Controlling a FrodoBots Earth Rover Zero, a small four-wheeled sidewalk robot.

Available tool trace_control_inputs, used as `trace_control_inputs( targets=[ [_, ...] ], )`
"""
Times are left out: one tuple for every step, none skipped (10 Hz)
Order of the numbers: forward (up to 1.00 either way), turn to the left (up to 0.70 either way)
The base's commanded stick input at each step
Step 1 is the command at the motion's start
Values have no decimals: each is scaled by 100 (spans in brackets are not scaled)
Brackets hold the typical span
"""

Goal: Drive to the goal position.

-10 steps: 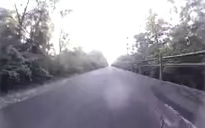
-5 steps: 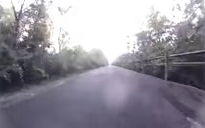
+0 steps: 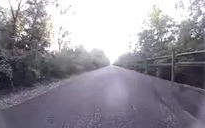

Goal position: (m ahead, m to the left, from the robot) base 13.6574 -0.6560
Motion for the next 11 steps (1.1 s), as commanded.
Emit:
trace_control_inputs(
  targets=[
    [100,0],
    [100,0],
    [100,0],
    [100,0],
    [100,0],
    [100,0],
    [100,0],
    [100,0],
    [100,0],
    [100,0],
    [100,0]
  ],
)
